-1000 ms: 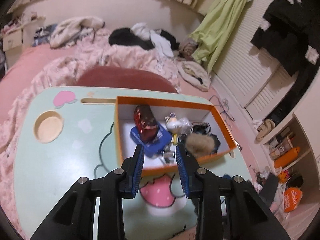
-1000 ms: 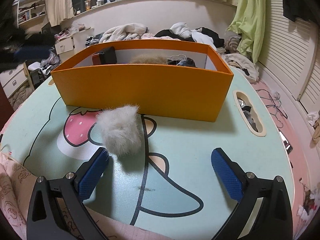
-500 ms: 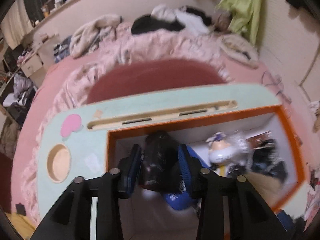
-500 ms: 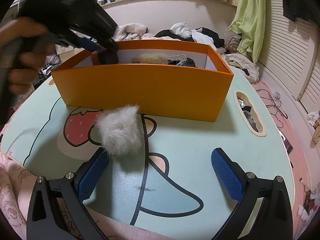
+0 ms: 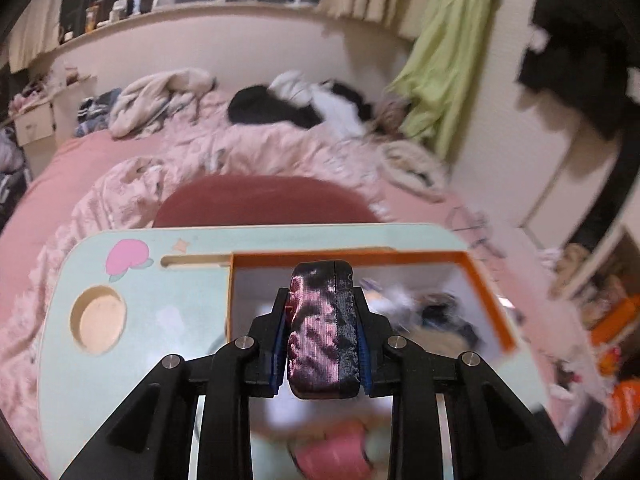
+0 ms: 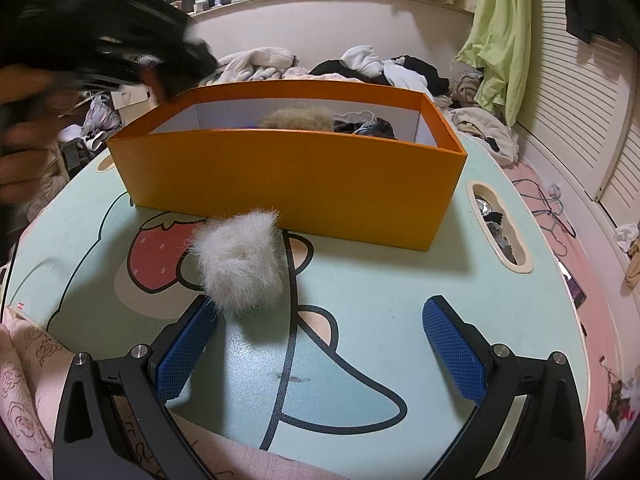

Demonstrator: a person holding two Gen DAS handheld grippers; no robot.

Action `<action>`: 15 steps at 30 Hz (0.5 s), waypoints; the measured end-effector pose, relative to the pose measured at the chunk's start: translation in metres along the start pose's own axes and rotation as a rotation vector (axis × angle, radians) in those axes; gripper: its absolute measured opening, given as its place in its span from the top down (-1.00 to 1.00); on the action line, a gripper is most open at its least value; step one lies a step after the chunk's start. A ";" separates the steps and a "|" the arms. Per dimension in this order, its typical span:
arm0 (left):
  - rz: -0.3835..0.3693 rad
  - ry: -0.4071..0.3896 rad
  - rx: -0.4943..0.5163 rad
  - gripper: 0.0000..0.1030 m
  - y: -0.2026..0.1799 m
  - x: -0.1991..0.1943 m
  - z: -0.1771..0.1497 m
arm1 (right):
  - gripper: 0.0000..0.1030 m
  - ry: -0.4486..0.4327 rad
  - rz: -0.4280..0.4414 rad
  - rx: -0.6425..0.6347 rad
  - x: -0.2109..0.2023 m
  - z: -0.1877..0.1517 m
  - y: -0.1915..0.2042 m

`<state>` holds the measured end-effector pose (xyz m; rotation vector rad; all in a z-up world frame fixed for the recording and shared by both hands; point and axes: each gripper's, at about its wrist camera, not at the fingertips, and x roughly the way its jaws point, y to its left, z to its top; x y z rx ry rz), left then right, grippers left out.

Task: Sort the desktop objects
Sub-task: 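Lift the red-black case out and set it on the table with the left tool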

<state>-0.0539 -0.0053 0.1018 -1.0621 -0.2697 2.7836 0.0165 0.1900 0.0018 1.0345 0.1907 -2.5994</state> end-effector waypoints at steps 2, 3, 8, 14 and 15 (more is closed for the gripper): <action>-0.039 -0.010 0.018 0.49 0.000 -0.023 -0.018 | -0.98 0.000 0.000 0.000 0.000 0.000 0.000; -0.055 -0.006 0.023 0.49 0.001 -0.032 -0.030 | -0.98 0.000 0.000 0.000 0.000 0.000 0.000; -0.048 0.060 0.020 0.49 0.010 -0.034 -0.084 | -0.98 -0.001 -0.010 0.006 0.000 -0.001 0.001; -0.052 0.067 0.014 0.46 0.012 0.001 -0.095 | -0.98 -0.003 -0.010 0.006 -0.001 -0.001 0.001; -0.046 0.050 0.016 0.38 0.011 0.000 -0.094 | -0.98 -0.003 -0.010 0.006 -0.001 -0.001 0.001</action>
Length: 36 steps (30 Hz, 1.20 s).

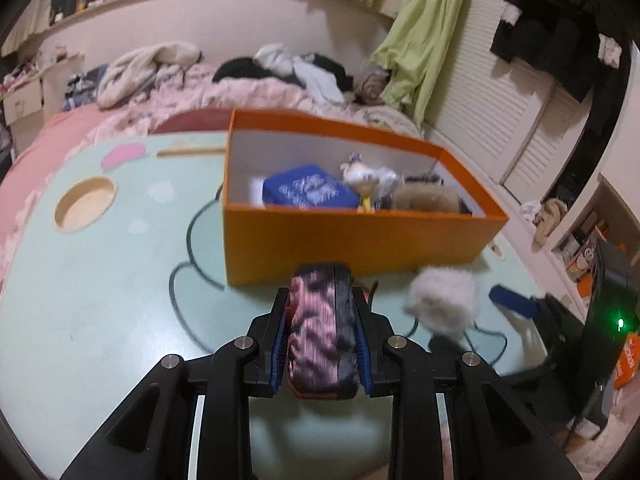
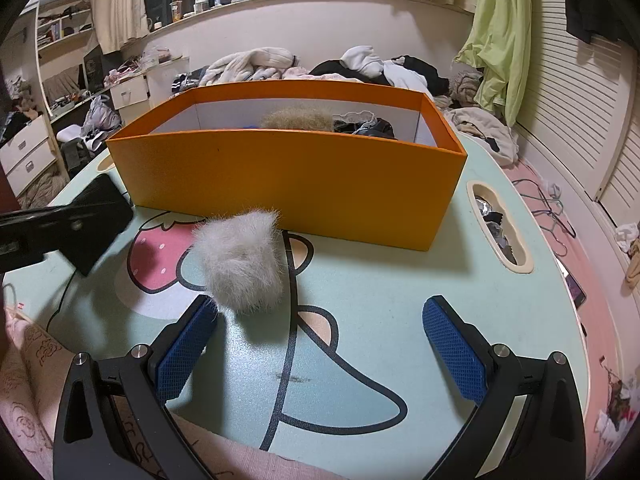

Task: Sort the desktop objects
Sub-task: 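Lift the red-black case out and set it on the table with the left tool, then reach into the box and grasp the beige fluffy pompom with the right tool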

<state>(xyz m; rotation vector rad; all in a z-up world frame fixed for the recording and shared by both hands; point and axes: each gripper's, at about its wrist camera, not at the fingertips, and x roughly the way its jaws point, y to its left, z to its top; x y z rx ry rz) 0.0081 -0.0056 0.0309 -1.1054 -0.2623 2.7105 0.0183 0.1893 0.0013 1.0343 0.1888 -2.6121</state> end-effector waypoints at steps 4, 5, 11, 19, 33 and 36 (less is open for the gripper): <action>0.021 -0.095 -0.008 -0.55 0.004 -0.023 -0.005 | -0.98 0.000 0.000 0.001 0.000 0.000 0.000; 0.025 -0.100 0.003 -0.55 0.004 -0.028 -0.008 | -0.98 0.000 0.000 0.001 0.000 0.000 0.000; 0.147 0.079 0.143 -0.96 0.003 -0.008 -0.043 | -0.98 0.000 -0.002 0.001 -0.001 -0.001 -0.001; 0.211 0.083 0.149 -1.00 0.005 -0.004 -0.041 | -0.98 -0.012 0.010 0.024 -0.008 0.001 -0.003; 0.211 0.083 0.146 -1.00 0.005 -0.006 -0.042 | -0.29 0.074 0.210 0.086 -0.031 0.123 -0.020; 0.210 0.083 0.145 -1.00 0.005 -0.006 -0.042 | -0.27 0.200 0.212 0.060 0.002 0.138 -0.019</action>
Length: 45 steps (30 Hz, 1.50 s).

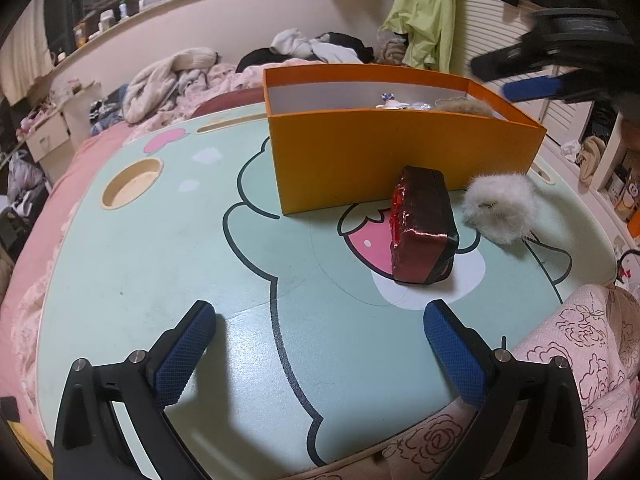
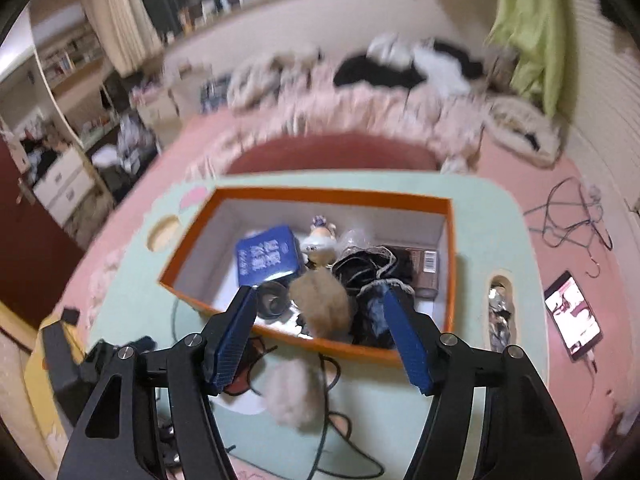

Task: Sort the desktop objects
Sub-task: 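Reach into the box and grasp the beige fluffy pompom with the right tool, then place the beige pompom on the table beside the white pompom with the right tool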

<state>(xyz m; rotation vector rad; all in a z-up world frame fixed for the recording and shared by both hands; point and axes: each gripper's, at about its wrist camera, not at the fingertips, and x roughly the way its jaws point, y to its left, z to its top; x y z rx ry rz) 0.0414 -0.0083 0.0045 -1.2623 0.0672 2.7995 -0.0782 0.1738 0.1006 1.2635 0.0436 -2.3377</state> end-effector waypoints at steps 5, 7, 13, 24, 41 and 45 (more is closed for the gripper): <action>0.001 0.001 -0.001 -1.00 0.000 0.000 0.000 | 0.45 0.222 0.058 0.016 0.056 0.007 -0.002; 0.000 0.000 -0.001 -1.00 0.001 0.000 0.000 | 0.54 0.187 0.056 0.051 0.059 0.005 -0.008; 0.001 0.000 -0.001 -1.00 0.001 -0.001 0.000 | 0.56 -0.164 0.147 0.040 -0.012 -0.016 0.001; 0.000 0.000 -0.001 -1.00 0.003 -0.001 0.000 | 0.56 -0.105 0.014 0.007 -0.014 -0.092 -0.014; 0.003 -0.001 0.004 -1.00 -0.001 -0.003 -0.001 | -0.61 -0.227 -0.213 -0.097 0.003 -0.142 0.009; 0.001 -0.004 -0.001 -1.00 -0.006 -0.002 0.001 | -0.72 -0.215 -0.178 -0.102 0.031 -0.130 0.008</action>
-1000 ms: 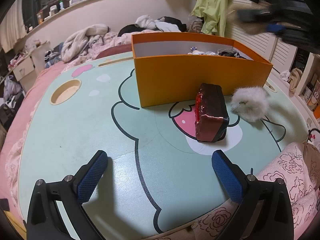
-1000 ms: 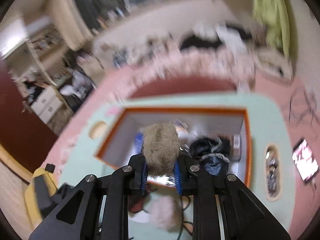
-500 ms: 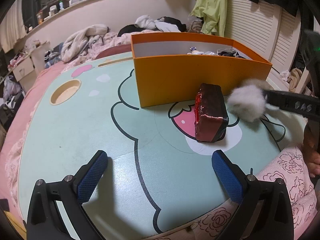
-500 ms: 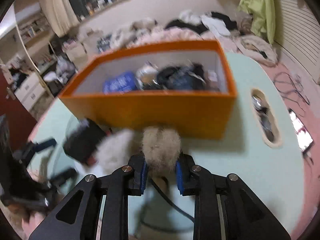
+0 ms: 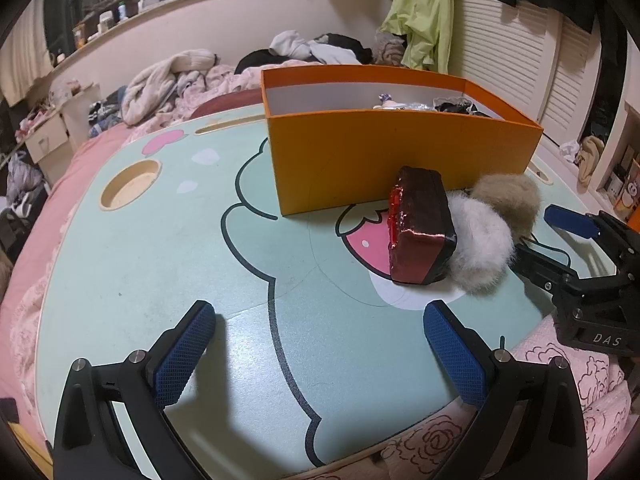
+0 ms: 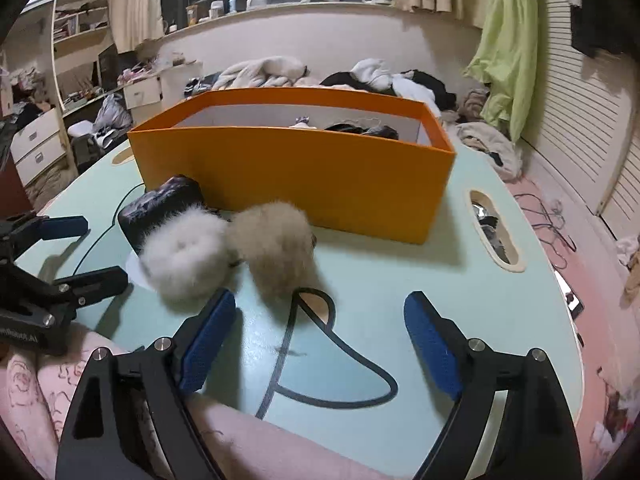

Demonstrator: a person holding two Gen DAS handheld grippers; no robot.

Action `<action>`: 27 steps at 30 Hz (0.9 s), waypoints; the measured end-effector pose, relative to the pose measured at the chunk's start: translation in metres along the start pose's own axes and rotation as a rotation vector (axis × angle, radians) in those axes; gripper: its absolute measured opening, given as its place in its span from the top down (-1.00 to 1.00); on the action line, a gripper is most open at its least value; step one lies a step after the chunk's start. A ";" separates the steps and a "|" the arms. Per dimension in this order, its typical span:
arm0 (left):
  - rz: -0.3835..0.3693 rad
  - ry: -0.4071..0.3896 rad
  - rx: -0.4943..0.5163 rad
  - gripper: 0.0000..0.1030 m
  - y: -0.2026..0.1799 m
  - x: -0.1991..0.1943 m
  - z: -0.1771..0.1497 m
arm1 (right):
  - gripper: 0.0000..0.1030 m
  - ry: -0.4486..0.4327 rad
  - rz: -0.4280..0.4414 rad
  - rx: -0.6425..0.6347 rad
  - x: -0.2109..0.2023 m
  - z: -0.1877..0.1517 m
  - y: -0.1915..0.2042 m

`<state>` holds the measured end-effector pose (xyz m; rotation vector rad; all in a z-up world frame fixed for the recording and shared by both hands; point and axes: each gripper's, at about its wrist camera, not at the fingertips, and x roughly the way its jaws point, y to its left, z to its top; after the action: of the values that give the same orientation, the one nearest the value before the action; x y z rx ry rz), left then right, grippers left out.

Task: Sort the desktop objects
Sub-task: 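Place the beige pompom on the table beside the white pompom with the right tool, then reach into the box and grasp the black fabric bag with the left tool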

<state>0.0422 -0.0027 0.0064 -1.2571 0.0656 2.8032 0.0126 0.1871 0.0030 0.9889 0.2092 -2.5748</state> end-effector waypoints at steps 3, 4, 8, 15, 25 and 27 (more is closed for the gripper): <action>0.003 -0.015 -0.009 -0.98 0.000 -0.003 -0.001 | -0.74 -0.006 0.000 0.005 0.015 -0.002 -0.001; 0.001 -0.029 -0.016 -0.92 0.002 -0.006 -0.001 | -0.75 -0.007 0.000 0.005 0.013 -0.005 -0.001; 0.019 -0.137 -0.091 -0.41 0.014 -0.032 0.007 | -0.80 -0.006 0.000 0.006 0.021 -0.006 -0.001; -0.258 -0.185 -0.073 0.21 -0.008 -0.058 0.096 | -0.85 -0.007 0.003 0.003 0.020 -0.006 -0.002; -0.383 0.237 -0.043 -0.49 -0.097 0.076 0.180 | -0.88 -0.012 0.002 0.002 0.023 -0.006 0.007; -0.349 0.234 -0.020 -0.49 -0.111 0.089 0.181 | -0.88 -0.014 0.004 0.002 0.029 -0.007 0.006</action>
<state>-0.1429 0.1240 0.0590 -1.4361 -0.1552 2.3626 -0.0005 0.1755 -0.0221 0.9712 0.2004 -2.5785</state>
